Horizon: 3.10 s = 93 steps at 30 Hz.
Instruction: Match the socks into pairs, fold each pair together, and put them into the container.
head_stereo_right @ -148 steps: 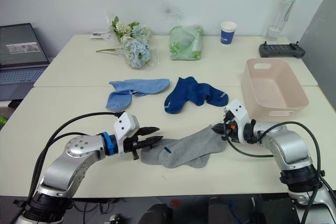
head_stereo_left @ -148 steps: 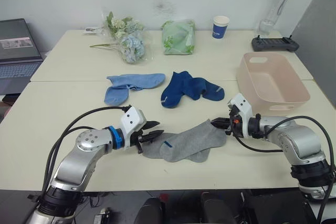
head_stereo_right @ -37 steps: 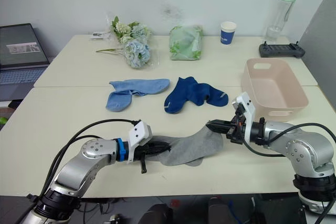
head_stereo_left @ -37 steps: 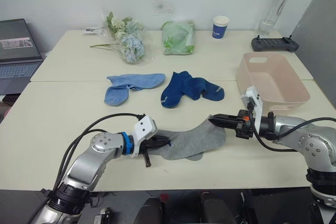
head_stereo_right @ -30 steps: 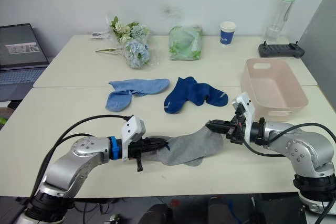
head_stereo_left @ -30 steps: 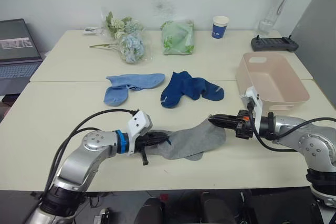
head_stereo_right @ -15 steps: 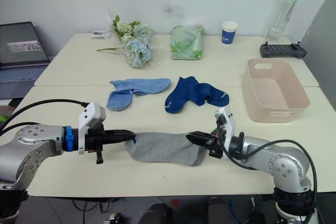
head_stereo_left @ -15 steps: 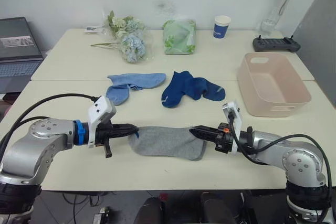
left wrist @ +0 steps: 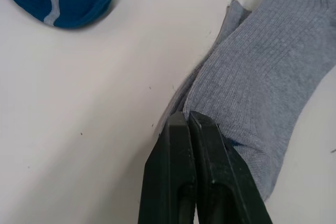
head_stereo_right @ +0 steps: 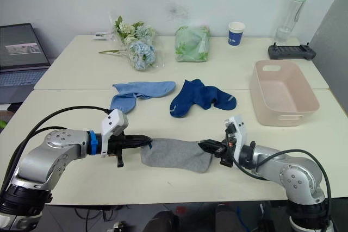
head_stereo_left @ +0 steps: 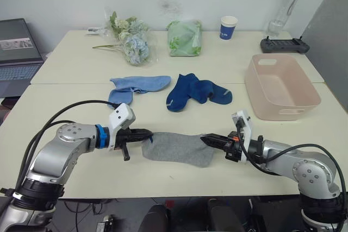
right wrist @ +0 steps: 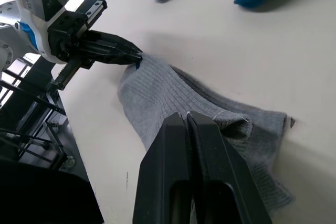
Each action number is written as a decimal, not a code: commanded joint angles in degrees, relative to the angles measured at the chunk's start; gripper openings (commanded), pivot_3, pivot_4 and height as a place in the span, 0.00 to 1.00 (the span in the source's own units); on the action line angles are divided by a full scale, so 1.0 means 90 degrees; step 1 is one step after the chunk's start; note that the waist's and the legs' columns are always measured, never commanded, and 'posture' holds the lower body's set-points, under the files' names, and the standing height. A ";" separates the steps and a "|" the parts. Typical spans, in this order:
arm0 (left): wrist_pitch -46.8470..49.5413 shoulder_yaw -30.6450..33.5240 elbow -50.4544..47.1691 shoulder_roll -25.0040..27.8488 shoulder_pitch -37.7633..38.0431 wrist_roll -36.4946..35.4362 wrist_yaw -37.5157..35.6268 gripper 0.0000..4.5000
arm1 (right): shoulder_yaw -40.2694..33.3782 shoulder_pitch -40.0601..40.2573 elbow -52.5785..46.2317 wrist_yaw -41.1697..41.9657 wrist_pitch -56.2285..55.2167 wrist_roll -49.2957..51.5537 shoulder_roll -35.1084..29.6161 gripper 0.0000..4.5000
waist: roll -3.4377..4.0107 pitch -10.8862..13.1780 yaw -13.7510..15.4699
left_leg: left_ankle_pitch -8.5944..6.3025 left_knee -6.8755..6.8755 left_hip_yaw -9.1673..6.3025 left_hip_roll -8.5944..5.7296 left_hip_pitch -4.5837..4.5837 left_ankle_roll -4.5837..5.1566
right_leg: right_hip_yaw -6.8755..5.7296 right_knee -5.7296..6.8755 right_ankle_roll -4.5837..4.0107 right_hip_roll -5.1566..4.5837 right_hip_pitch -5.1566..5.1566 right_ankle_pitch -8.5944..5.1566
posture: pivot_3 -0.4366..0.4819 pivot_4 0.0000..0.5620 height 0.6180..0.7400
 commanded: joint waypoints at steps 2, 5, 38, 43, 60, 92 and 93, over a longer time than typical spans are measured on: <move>-0.0147 0.0040 0.0010 -0.0003 -0.0132 0.0098 0.0019 0.01 | 0.0049 0.0047 -0.0148 0.0043 -0.0177 -0.0027 0.0003 0.00 | 0.0000 0.0000 -0.0001 | 0.0000 0.0000 -0.0002 0.0000 0.0000 0.0000 | -0.0001 0.0001 0.0000 0.0000 0.0000 0.0000 | 0.48 0.27 1.00; -0.0218 -0.0058 0.0045 -0.0047 -0.0115 0.0189 0.0038 0.01 | 0.0105 0.0074 -0.0101 0.0011 -0.0221 -0.0101 0.0037 0.00 | 0.0000 0.0000 -0.0001 | 0.0000 0.0000 -0.0001 0.0000 0.0000 0.0000 | -0.0002 0.0000 0.0000 0.0000 0.0000 0.0000 | 0.48 0.27 1.00; -0.0529 -0.0068 0.0063 -0.0337 0.0264 0.0558 0.0350 0.37 | 0.0433 -0.0095 0.0484 0.0852 -0.1229 -0.1522 -0.0227 0.40 | 0.0000 0.0000 0.0002 | 0.0000 0.0001 -0.0002 0.0000 0.0000 0.0000 | 0.0000 0.0001 0.0000 -0.0001 0.0000 0.0000 | 0.48 0.27 1.00; -0.0631 0.0300 0.0011 -0.0134 0.0357 0.0480 0.0367 0.73 | 0.0179 -0.0227 0.0477 0.0914 -0.1294 -0.1603 -0.0552 0.79 | 0.0000 0.0000 0.0002 | 0.0000 0.0001 -0.0002 0.0000 0.0000 0.0000 | -0.0001 0.0000 0.0000 -0.0002 0.0000 0.0000 | 0.48 0.27 1.00; -0.0588 0.0638 -0.0652 -0.0067 0.0594 0.0038 0.0132 0.94 | 0.1847 -0.0379 0.0645 0.1992 -0.1315 -0.2574 -0.1291 0.95 | -0.0002 0.0000 -0.0002 | 0.0000 0.0003 0.0001 0.0000 0.0002 0.0000 | 0.0000 -0.0001 0.0000 -0.0003 0.0003 0.0000 | 0.48 0.27 1.00; -0.1613 -0.1113 0.0054 -0.1769 -0.0539 0.0813 0.0437 0.52 | 0.1082 -0.1167 0.2132 0.4002 -0.1456 -0.2517 -0.1898 0.00 | -0.0008 0.0001 0.0009 | 0.0000 0.0009 0.0006 -0.0004 0.0001 0.0000 | -0.0004 0.0000 0.0000 -0.0003 0.0006 0.0001 | 0.48 0.27 1.00; -0.1685 -0.1163 0.0191 -0.1890 -0.0601 0.0839 0.0457 0.46 | 0.1098 -0.1166 0.2125 0.4004 -0.1467 -0.2539 -0.1885 0.00 | -0.0007 0.0001 0.0013 | 0.0000 0.0010 0.0006 -0.0004 0.0001 0.0000 | -0.0004 0.0000 0.0000 -0.0003 0.0007 0.0001 | 0.48 0.27 1.00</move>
